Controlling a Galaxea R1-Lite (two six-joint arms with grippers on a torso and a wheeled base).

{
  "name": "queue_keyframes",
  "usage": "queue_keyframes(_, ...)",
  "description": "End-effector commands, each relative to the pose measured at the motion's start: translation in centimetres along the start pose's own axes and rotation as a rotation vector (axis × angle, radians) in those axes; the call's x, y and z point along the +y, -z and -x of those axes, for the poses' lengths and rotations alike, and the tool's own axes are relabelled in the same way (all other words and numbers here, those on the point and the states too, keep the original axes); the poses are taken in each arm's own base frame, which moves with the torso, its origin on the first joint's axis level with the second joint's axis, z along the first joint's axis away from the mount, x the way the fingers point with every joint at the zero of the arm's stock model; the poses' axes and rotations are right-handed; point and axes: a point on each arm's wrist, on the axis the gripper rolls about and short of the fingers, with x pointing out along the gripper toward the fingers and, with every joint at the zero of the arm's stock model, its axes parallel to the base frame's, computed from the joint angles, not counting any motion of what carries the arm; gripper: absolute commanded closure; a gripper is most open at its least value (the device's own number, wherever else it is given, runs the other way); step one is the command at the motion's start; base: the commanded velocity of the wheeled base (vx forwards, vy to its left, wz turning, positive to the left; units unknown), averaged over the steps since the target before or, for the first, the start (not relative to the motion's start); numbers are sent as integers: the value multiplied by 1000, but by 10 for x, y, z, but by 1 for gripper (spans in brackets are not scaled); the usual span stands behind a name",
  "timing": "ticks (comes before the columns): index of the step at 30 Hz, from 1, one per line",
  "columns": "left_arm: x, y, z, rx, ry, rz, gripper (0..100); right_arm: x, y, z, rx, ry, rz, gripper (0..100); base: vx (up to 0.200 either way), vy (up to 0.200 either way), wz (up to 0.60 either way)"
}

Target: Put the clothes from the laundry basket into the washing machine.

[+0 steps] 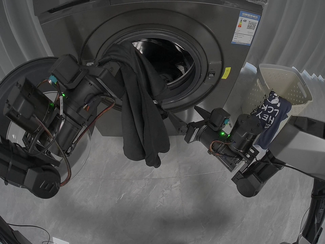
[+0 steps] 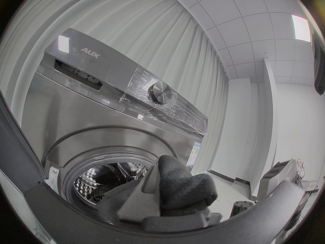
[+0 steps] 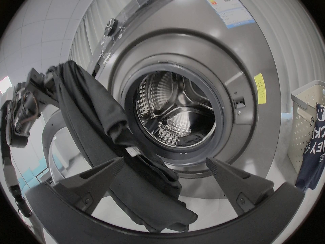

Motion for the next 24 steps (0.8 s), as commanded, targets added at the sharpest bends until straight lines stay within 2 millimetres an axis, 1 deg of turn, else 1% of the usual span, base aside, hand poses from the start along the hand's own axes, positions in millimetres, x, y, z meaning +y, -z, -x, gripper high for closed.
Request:
queue_keyframes(1, -3, -4, 1, -11, 8, 4, 100, -17, 35, -17, 41, 32, 17, 0, 0, 0, 0)
queue_keyframes(5, -5, -4, 1, -10, 16, 9, 100, -26, 50, -28, 47, 46, 43, 0, 0, 0, 0)
queue_keyframes(11, -6, -6, 1, -15, 16, 9, 100, -32, 68, -40, 71, 54, 51, 0, 0, 0, 0)
queue_keyframes(13, -6, -6, 1, -15, 16, 9, 100, -32, 70, -40, 74, 54, 54, 0, 0, 0, 0)
queue_keyframes(14, -6, -6, 1, -15, 16, 9, 100, -33, 78, -45, 78, 51, 68, 0, 0, 0, 0)
queue_keyframes(15, -6, -6, 1, -15, 16, 9, 100, -33, 78, -45, 78, 51, 68, 0, 0, 0, 0)
queue_keyframes(17, -6, -6, 1, -15, 16, 10, 100, -31, 84, -47, 84, 46, 68, 0, 0, 0, 0)
queue_keyframes(20, -6, -6, 1, -15, 16, 10, 100, -29, 96, -45, 108, 41, 69, 0, 0, 0, 0)
queue_keyframes(24, -6, -6, 1, -15, 16, 10, 100, -23, 97, -45, 109, 22, 66, 0, 0, 0, 0)
